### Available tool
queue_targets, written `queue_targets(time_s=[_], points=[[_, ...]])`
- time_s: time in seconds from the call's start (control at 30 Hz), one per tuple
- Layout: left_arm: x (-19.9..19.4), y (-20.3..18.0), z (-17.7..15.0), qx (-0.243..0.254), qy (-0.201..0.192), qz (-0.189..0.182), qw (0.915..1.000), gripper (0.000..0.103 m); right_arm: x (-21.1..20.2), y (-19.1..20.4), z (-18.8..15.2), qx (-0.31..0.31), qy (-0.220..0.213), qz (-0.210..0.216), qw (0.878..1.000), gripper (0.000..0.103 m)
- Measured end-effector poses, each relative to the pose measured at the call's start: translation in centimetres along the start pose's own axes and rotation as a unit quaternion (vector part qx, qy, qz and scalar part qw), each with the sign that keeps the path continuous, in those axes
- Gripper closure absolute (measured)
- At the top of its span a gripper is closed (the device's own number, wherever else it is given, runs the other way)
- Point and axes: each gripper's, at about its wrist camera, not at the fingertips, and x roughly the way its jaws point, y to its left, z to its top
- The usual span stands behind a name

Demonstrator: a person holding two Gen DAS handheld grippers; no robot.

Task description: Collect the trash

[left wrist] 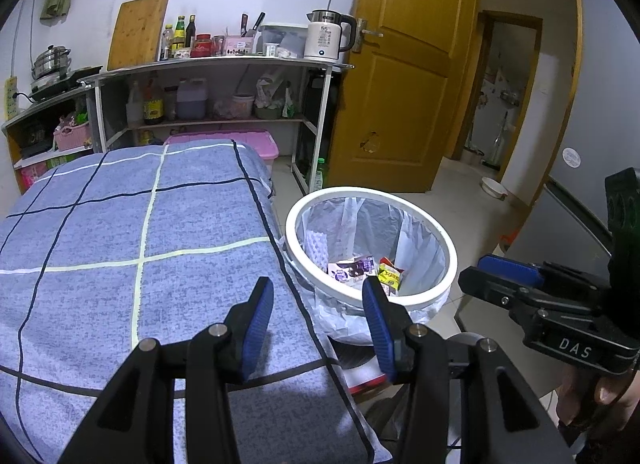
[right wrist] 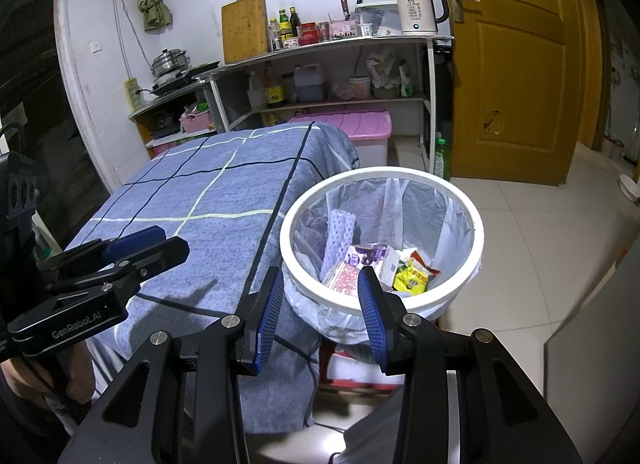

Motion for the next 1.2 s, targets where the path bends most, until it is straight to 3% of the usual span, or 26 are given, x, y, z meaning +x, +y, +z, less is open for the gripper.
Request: queue_targets(time_s=[0.6, 1.2], points=[[-0.24, -0.39, -0.09, 0.001, -0.003, 0.000, 1.0000, 0.047, -0.23, -0.05, -0.23, 0.002, 0.003, 0.000, 1.000, 0.063], [-0.45, -0.40, 0.02, 0.003, -0.003, 0.011, 0.9999, 0.046, -0.29, -0.08, -0.22, 0.002, 0.002, 0.000, 1.000, 0.063]])
